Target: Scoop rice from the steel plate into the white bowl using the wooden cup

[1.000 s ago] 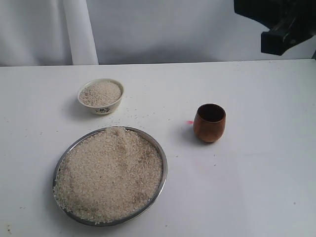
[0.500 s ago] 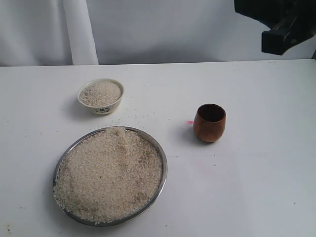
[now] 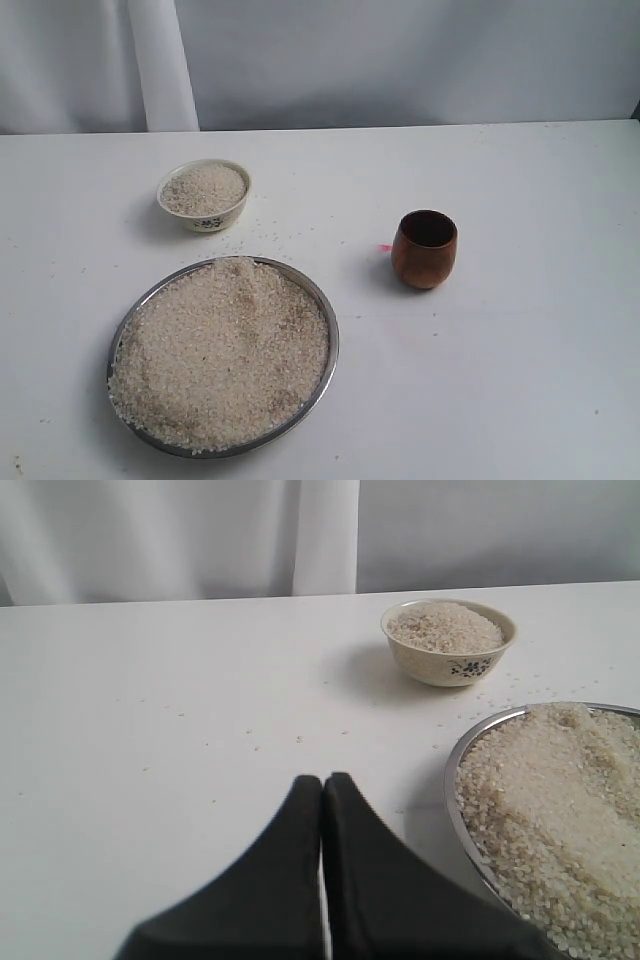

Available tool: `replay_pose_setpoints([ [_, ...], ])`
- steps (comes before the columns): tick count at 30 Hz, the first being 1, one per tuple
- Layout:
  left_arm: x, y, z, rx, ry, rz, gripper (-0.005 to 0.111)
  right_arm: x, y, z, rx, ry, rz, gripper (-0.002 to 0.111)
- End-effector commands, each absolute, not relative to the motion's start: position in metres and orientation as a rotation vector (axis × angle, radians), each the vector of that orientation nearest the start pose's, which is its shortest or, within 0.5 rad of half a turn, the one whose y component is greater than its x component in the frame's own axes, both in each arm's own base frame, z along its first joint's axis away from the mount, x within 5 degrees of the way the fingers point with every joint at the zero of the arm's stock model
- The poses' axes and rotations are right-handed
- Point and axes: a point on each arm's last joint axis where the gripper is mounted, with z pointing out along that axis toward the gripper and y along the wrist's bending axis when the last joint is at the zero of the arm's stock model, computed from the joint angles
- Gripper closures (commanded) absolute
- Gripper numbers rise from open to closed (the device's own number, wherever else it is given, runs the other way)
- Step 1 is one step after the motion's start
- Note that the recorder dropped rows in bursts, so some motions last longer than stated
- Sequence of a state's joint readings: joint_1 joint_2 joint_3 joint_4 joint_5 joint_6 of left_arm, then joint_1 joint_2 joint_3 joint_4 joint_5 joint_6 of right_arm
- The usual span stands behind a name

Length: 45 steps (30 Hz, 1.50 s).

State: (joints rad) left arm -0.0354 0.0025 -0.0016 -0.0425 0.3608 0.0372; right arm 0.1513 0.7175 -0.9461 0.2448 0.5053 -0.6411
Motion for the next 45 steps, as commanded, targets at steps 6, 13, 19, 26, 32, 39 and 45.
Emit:
replay_pose_setpoints([
  [6,0.053,-0.004,0.182,0.046,1.83,-0.044,0.107,0.073,0.006,0.359,-0.217,1.501,-0.104,0.108],
  [13,0.053,-0.004,0.182,0.046,1.83,-0.044,0.107,0.058,0.0,0.3,-0.096,1.551,-0.11,0.108],
  [19,0.053,-0.004,0.182,0.043,1.83,-0.046,0.107,0.052,-0.001,0.258,-0.013,1.585,-0.073,0.108],
  [26,0.053,-0.004,0.182,0.043,1.83,-0.046,0.107,0.053,-0.001,0.211,0.056,1.659,-0.009,0.108],
  [32,0.053,-0.004,0.182,0.046,1.83,-0.044,0.107,0.055,-0.001,0.191,0.064,1.728,-0.004,0.108],
  [39,0.053,-0.004,0.182,0.046,1.83,-0.044,0.107,0.054,-0.002,0.187,0.031,1.778,-0.05,0.108],
  [45,0.053,-0.004,0.182,0.043,1.83,-0.046,0.107,0.054,-0.002,0.183,0.059,1.819,-0.025,0.108],
])
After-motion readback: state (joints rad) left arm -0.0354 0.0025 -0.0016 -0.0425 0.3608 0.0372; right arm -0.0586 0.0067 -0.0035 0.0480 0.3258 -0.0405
